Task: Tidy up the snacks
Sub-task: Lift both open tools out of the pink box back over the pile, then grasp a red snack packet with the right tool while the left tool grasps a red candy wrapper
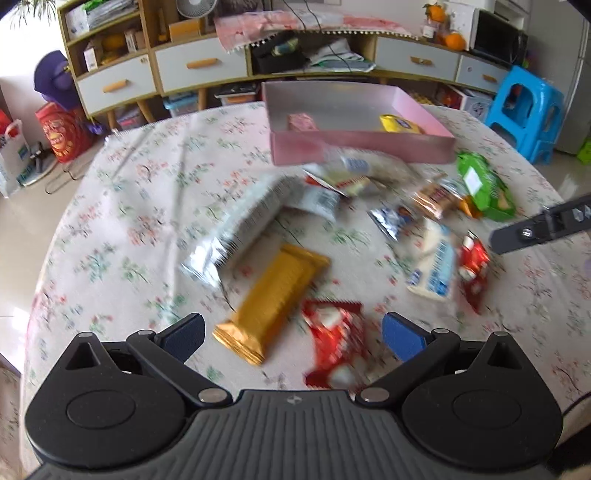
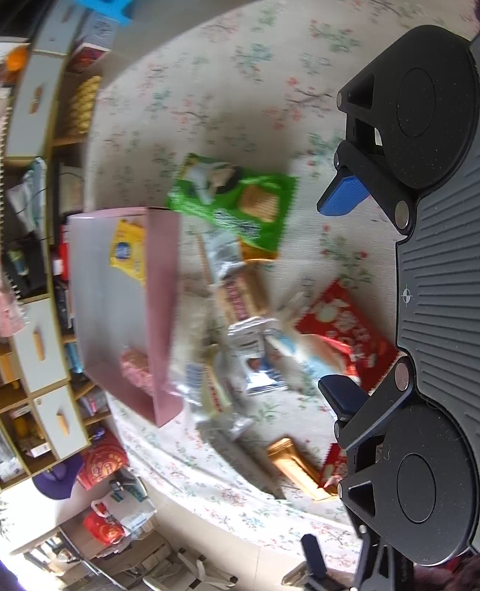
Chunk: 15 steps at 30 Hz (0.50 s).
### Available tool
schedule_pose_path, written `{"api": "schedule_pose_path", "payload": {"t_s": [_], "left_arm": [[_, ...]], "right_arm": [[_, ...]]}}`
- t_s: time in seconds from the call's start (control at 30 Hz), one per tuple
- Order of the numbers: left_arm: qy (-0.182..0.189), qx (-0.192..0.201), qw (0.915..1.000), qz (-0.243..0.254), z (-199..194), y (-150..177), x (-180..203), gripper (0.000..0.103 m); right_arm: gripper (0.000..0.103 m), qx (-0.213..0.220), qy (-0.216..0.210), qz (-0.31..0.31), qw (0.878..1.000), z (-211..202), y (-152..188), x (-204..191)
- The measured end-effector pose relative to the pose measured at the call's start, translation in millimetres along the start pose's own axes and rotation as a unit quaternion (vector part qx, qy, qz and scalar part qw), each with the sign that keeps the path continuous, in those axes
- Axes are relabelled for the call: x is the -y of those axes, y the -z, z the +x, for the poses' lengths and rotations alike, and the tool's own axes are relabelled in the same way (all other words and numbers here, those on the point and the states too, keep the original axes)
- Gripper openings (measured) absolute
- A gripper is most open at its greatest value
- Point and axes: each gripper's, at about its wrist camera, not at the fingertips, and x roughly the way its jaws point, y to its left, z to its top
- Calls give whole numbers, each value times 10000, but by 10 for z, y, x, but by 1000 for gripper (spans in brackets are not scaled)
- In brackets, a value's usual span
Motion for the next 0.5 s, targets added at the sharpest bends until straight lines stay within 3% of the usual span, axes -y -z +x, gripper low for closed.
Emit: {"api": "schedule_pose_path", "payload": {"t_s": [0.23,0.5], "left_arm": [[301,161,9994,-115,-30,189,59,99],[310,226,9992,-51,43,263,106,76]], "right_arm": [[94,-118,-109,368,9992,42,19,7],[88,-212,287,182,9992,270,40,-132]]}}
